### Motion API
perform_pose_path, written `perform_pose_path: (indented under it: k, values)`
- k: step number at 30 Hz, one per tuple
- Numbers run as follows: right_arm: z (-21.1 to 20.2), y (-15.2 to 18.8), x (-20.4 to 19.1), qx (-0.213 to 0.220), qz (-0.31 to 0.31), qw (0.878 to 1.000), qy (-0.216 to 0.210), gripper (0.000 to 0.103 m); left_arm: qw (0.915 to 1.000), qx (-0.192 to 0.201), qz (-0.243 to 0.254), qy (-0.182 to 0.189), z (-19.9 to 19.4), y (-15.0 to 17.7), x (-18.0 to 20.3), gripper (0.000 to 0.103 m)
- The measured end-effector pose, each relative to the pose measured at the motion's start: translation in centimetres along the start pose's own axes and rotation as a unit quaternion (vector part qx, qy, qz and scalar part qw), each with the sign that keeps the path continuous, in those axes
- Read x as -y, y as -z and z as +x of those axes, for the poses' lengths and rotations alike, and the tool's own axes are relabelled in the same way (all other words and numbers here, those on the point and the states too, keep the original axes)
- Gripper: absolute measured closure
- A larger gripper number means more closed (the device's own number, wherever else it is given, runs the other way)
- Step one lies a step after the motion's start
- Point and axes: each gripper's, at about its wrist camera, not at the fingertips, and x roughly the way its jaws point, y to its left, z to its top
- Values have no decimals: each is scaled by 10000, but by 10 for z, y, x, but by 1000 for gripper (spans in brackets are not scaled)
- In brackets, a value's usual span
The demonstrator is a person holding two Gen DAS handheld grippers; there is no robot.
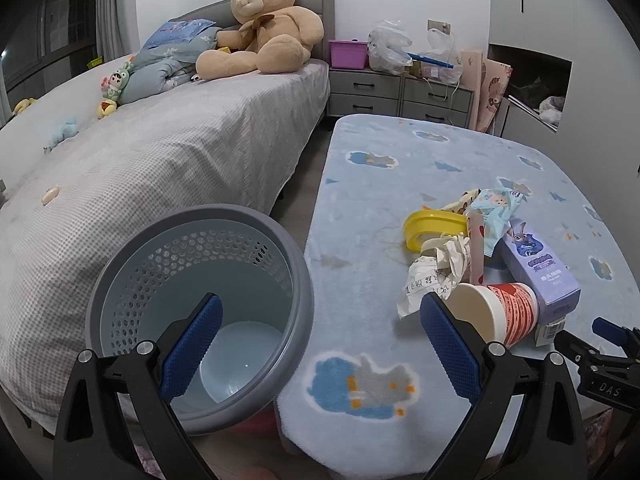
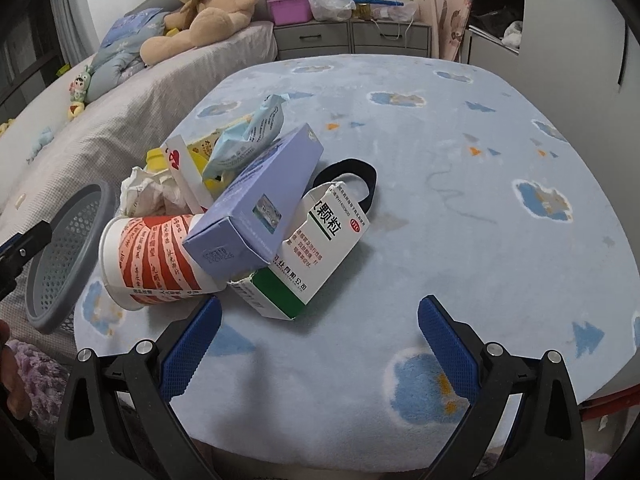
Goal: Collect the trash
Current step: 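Reach the right tool to the white-green medicine box and grasp it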
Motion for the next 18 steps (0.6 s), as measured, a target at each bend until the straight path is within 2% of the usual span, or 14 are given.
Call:
perform_pose_path:
  k: [5, 10, 18]
  values:
    - [17, 1, -4, -103, -82, 9998, 142, 6, 10000, -7, 2, 17, 1, 0, 1, 8]
    - [22, -3, -1, -20, -35, 9995, 305, 6, 10000, 1, 22, 23, 2, 0, 3, 8]
    - [13, 0, 30, 22, 377, 9973, 633, 6, 10000, -11, -18, 12, 3, -1, 2, 8]
